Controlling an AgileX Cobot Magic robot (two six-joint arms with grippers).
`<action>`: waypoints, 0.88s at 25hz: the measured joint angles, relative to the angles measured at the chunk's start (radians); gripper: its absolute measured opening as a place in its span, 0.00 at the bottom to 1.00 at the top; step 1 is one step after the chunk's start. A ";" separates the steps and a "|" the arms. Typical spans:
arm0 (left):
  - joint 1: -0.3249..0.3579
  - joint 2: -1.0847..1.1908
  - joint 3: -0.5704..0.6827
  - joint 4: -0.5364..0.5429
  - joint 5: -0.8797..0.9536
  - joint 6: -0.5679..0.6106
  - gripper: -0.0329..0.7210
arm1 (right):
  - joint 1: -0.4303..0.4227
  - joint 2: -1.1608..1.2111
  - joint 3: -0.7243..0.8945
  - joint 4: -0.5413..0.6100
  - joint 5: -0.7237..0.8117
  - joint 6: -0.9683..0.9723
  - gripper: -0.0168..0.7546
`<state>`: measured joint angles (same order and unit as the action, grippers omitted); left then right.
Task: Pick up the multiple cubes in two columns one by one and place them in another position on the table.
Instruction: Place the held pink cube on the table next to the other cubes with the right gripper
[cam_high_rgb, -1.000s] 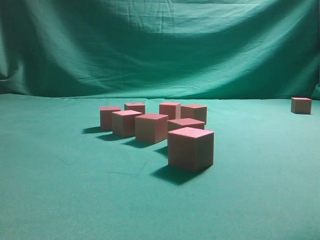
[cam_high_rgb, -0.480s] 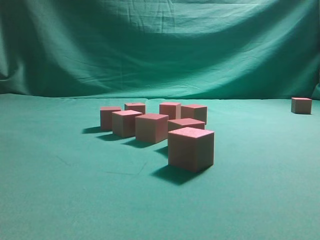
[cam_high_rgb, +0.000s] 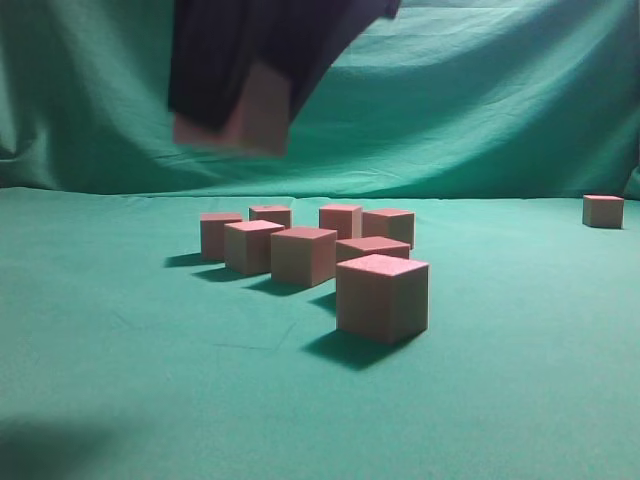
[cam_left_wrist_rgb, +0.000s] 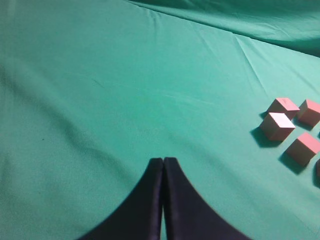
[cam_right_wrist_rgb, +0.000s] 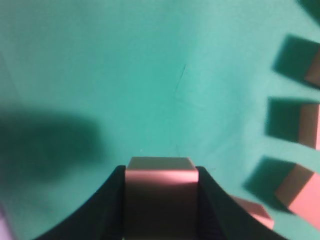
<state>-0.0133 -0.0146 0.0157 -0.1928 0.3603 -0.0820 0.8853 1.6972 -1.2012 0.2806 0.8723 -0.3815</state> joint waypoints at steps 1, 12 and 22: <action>0.000 0.000 0.000 0.000 0.000 0.000 0.04 | 0.000 0.016 0.000 -0.001 -0.015 -0.010 0.38; 0.000 0.000 0.000 0.000 0.000 0.000 0.04 | 0.006 0.132 0.000 -0.106 -0.094 -0.047 0.38; 0.000 0.000 0.000 0.000 0.000 0.000 0.04 | 0.009 0.177 0.000 -0.124 -0.099 -0.076 0.38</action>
<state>-0.0133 -0.0146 0.0157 -0.1928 0.3603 -0.0820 0.8939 1.8745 -1.2012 0.1562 0.7731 -0.4570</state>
